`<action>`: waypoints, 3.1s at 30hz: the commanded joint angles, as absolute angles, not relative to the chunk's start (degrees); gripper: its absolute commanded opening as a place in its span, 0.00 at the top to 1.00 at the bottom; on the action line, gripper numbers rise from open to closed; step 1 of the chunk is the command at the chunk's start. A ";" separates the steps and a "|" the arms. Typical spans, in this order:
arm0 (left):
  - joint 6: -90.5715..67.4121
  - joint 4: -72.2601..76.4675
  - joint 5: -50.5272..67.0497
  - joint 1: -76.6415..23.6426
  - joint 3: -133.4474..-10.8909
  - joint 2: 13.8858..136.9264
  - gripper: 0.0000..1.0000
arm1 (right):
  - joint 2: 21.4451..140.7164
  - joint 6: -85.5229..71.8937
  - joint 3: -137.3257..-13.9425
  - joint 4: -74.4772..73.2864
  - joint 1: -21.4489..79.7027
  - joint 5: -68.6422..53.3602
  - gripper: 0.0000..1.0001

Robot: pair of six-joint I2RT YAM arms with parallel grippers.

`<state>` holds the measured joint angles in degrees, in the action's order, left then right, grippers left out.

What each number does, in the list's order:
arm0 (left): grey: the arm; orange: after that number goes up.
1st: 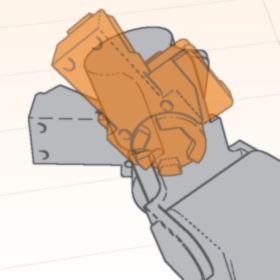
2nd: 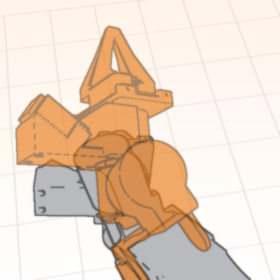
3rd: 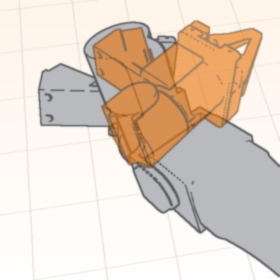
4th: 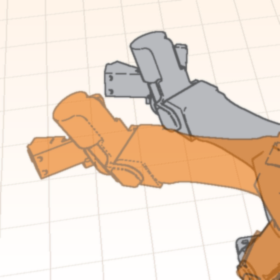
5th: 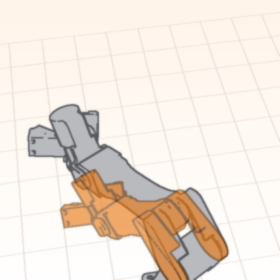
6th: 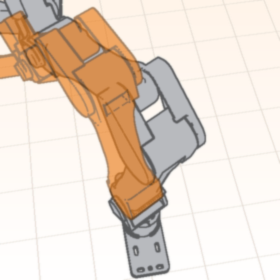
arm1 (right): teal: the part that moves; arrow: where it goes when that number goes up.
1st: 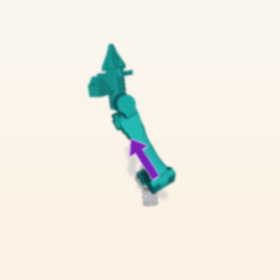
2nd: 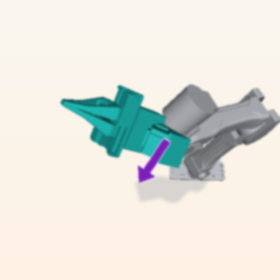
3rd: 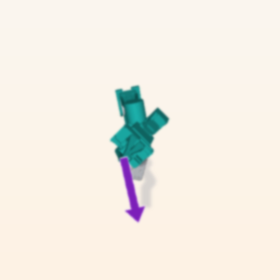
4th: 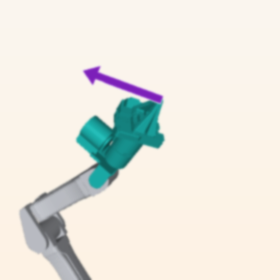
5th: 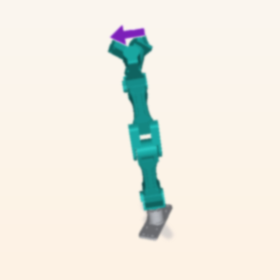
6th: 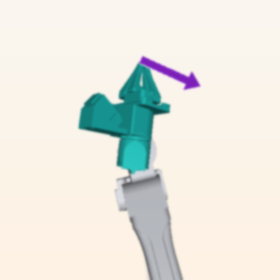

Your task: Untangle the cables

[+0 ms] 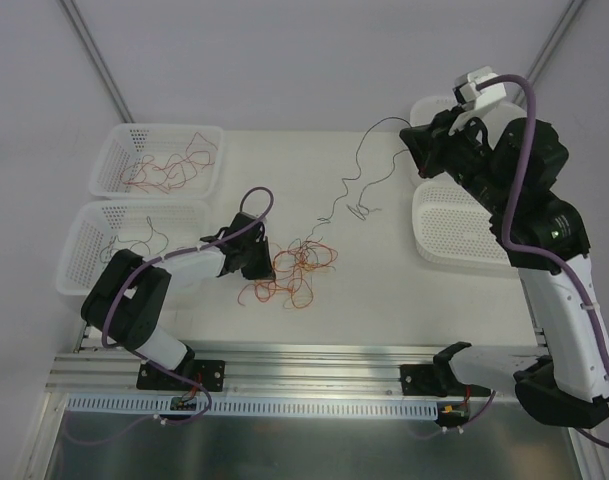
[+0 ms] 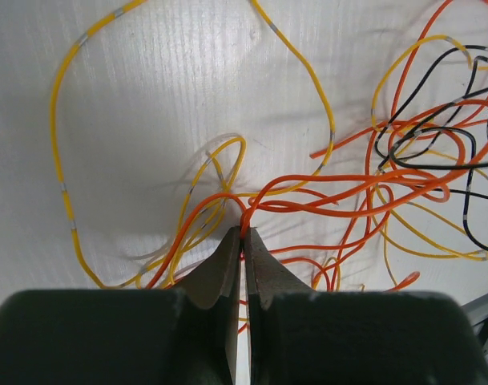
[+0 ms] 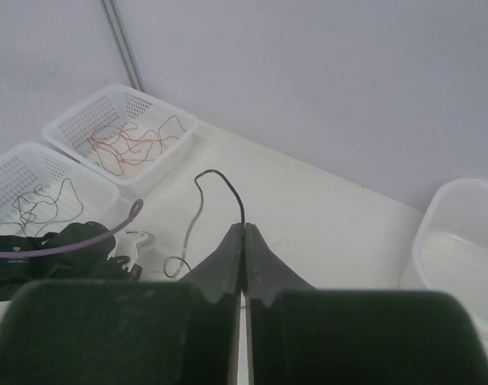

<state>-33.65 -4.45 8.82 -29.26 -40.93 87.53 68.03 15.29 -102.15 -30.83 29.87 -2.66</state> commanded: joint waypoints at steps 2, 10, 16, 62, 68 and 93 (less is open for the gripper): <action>-33.92 -6.33 9.49 -29.36 -42.54 89.91 1.00 | 65.92 11.95 -105.80 -32.85 29.71 -2.82 0.99; -34.36 -6.50 9.22 -29.01 -42.89 90.35 1.00 | 62.40 12.04 -111.69 -34.09 29.71 -0.71 0.99; -35.07 -6.50 10.37 -27.43 -43.50 92.02 1.00 | 60.22 13.18 -117.86 -35.07 29.71 8.50 0.99; -22.77 -0.27 9.67 -45.16 -51.85 57.65 0.01 | 49.04 -5.09 -73.48 -30.41 30.94 -4.75 0.99; -21.71 7.99 8.26 -53.68 -55.36 63.61 0.01 | 47.99 -6.59 -70.67 -29.62 32.25 -4.57 0.99; -16.52 23.37 2.81 -65.57 -64.07 86.04 0.48 | 44.12 -10.99 -67.24 -28.39 34.89 -4.57 0.99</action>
<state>-18.09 18.48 4.51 -64.95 -60.90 85.80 45.25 -9.89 -67.48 -31.07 34.44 -3.95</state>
